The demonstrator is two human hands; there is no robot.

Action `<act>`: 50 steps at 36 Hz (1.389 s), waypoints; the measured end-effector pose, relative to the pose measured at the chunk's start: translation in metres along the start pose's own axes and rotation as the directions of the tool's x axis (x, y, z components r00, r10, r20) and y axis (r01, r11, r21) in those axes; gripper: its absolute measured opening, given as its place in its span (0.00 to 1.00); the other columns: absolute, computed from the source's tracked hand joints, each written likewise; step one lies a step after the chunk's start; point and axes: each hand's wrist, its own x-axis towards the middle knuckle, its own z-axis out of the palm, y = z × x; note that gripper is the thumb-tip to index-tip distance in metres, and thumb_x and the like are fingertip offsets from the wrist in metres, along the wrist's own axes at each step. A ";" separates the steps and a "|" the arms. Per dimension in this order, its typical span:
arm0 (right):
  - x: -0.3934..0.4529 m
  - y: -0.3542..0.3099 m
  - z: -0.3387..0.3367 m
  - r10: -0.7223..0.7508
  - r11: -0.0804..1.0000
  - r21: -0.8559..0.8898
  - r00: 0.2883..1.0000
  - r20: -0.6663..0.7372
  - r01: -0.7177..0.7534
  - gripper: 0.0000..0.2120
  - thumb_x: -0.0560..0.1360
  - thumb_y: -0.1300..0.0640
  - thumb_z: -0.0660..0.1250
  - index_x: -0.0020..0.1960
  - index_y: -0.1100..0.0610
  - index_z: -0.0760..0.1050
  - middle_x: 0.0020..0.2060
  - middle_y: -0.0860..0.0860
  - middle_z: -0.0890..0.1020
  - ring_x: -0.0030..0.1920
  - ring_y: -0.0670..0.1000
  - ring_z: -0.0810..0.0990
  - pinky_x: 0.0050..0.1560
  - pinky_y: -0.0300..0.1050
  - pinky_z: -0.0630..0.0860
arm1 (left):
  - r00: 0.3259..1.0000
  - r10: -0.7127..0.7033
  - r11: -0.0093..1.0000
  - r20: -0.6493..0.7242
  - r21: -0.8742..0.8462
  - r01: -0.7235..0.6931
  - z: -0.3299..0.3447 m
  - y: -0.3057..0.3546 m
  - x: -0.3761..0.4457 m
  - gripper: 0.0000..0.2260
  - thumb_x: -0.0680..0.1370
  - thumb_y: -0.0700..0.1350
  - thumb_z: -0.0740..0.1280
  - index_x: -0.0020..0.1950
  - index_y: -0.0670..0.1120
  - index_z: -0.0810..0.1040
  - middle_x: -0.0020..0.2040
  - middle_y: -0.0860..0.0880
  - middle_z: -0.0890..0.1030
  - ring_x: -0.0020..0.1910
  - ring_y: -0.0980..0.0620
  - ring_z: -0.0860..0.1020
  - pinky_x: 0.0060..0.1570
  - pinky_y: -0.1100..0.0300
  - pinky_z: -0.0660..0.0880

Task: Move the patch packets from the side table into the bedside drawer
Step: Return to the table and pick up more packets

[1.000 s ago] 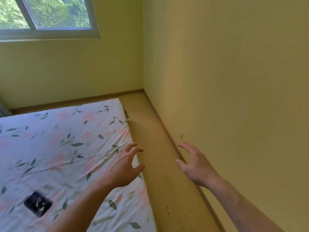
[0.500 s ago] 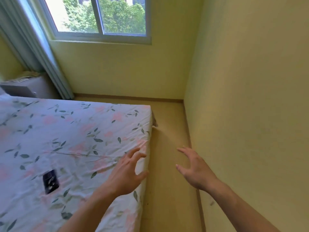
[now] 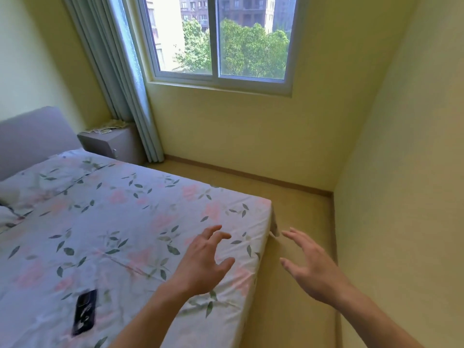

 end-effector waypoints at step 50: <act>0.900 0.229 -0.309 -0.189 0.979 -0.028 0.942 0.277 0.204 0.29 0.77 0.49 0.69 0.76 0.43 0.64 0.76 0.39 0.63 0.75 0.39 0.60 0.75 0.37 0.55 | 0.933 -0.287 0.956 -0.219 -0.134 0.262 -0.007 0.087 0.891 0.20 0.76 0.56 0.70 0.68 0.58 0.73 0.75 0.59 0.63 0.72 0.55 0.66 0.70 0.58 0.66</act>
